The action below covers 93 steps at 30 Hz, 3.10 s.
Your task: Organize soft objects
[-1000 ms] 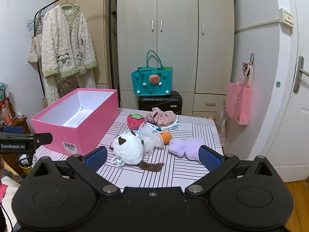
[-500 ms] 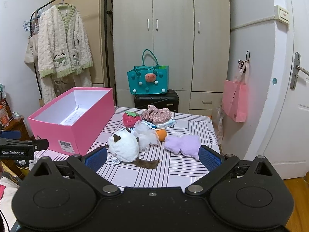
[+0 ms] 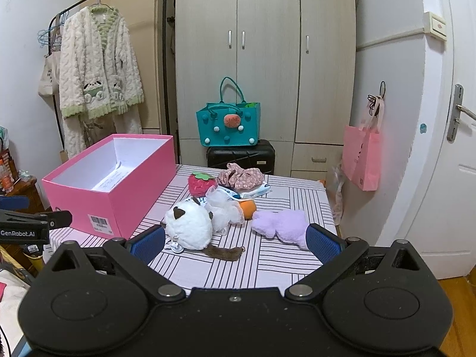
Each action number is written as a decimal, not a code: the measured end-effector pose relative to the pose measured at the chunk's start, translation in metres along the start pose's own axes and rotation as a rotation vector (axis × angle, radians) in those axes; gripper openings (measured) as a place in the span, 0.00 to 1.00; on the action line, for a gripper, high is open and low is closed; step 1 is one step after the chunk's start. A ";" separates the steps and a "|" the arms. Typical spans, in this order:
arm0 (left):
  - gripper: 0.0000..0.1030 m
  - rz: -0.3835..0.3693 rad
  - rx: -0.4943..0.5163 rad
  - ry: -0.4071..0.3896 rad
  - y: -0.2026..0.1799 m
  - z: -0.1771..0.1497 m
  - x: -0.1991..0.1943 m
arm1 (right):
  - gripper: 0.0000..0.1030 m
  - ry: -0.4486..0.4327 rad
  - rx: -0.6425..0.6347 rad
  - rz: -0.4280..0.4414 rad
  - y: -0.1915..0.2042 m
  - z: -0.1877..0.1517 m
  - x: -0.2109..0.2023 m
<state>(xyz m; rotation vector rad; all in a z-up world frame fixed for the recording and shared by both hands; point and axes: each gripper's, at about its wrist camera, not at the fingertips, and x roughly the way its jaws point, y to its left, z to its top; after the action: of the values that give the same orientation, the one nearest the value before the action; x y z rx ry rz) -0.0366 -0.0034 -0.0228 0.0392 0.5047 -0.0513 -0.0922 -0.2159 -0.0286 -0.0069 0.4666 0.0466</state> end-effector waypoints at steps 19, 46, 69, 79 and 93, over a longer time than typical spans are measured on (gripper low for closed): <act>0.98 -0.293 0.058 0.020 -0.042 0.054 0.048 | 0.99 -0.061 -0.103 0.128 -0.016 0.002 0.052; 0.67 -0.346 0.099 0.388 -0.095 0.037 0.199 | 0.76 0.188 -0.093 0.478 0.001 -0.036 0.221; 0.65 -0.451 0.122 0.345 -0.049 0.066 0.115 | 0.61 0.224 -0.156 0.491 0.033 0.009 0.155; 0.65 -0.475 0.051 0.324 0.003 0.087 0.082 | 0.61 0.226 -0.239 0.549 0.066 0.048 0.127; 0.65 -0.413 -0.079 0.201 0.071 0.134 0.107 | 0.62 0.090 -0.346 0.599 0.118 0.110 0.152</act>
<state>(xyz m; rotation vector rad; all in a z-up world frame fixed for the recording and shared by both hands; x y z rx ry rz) 0.1254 0.0561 0.0446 -0.1396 0.7093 -0.4345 0.0870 -0.0892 0.0020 -0.2100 0.5325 0.7177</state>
